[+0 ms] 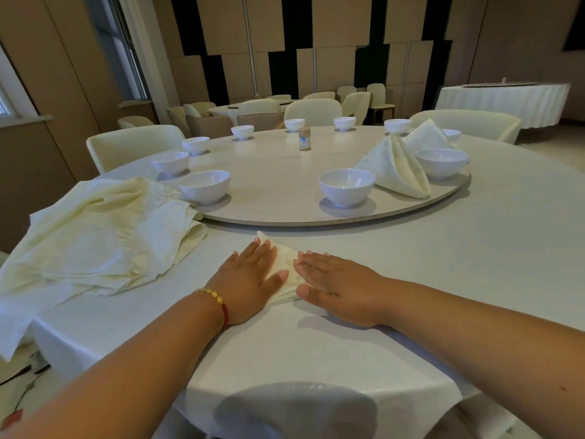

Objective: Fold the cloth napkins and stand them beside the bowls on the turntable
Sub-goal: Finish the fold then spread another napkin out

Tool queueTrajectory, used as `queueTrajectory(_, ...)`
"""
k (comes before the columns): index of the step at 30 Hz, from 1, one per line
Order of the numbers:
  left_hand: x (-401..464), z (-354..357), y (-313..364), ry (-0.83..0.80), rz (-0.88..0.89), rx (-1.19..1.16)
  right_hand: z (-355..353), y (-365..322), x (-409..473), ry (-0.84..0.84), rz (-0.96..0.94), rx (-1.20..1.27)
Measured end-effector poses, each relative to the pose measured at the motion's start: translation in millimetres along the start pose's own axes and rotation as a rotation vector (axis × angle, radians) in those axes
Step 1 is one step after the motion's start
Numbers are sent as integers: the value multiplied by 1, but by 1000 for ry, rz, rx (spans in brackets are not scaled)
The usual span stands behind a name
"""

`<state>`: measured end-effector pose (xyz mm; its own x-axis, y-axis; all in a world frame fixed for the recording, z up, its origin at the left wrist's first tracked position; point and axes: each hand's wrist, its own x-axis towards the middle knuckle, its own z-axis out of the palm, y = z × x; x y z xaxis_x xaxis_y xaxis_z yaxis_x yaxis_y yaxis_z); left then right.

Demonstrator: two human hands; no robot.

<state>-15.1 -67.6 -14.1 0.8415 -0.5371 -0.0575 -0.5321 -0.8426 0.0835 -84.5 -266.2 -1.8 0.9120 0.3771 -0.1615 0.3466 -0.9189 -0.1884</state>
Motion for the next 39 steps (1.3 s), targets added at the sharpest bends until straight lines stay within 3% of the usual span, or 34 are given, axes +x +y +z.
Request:
queueTrajectory(3,-15,2,-1,-33,26,14,-13,-7,4,-19,31,114)
queueTrajectory(6,-14,2,-3,-29,45,4,-29,-17,17,73,27,208)
queueTrajectory(9,-14,4,-4,-7,68,-8,-20,-24,33,150,-28,199)
queueTrajectory(19,-17,0,0,-60,24,17,6,-9,42,51,-21,-6)
queueTrajectory(29,-17,1,-3,-60,34,9,-2,39,-7,16,115,-47)
queueTrajectory(34,-14,2,-4,-35,22,-14,-3,13,-10,177,46,-244)
queueTrajectory(37,-16,5,-4,24,20,-60,1,-8,-16,96,-54,-164)
queueTrajectory(39,-18,5,-5,165,15,-183,3,-12,-20,27,-54,-92)
